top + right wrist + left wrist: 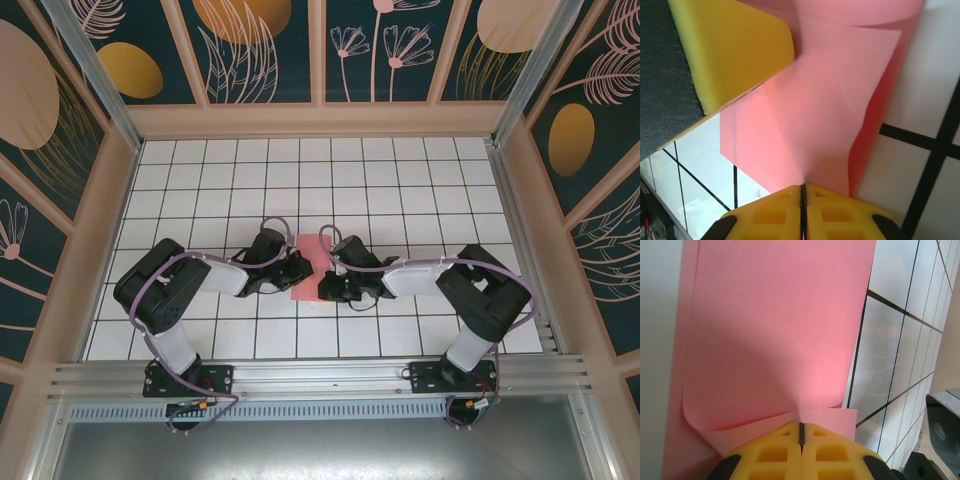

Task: Fold a paper plane with a square sheet of paper (pick it up from the middle)
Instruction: Fold the triangle a second time at the center of the table.

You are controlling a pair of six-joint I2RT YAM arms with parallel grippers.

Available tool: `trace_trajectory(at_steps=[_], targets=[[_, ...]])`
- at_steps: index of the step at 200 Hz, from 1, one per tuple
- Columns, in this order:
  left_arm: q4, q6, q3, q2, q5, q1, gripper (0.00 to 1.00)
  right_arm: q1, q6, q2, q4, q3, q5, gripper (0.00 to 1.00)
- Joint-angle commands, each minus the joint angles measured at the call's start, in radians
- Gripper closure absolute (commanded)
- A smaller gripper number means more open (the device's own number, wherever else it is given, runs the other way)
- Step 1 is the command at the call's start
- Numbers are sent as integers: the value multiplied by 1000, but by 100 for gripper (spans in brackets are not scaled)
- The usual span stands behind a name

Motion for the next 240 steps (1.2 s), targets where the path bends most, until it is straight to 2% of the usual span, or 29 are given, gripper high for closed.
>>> trace_trajectory(at_steps=[1, 87, 142, 194, 240], targets=[[-56, 25, -22, 31, -30, 3, 100, -9, 38, -20, -68, -46, -15, 88], [-56, 27, -23, 29, -36, 1, 100, -26, 108, -86, -2, -179, -63, 88], [-59, 25, -23, 17, -31, 2, 100, -35, 97, -214, -2, -108, -71, 88], [-55, 23, -7, 26, -21, 1, 100, -37, 87, -56, 15, 26, -78, 90], [-51, 22, -7, 26, -18, 1, 100, -48, 86, 40, -1, 18, -54, 90]])
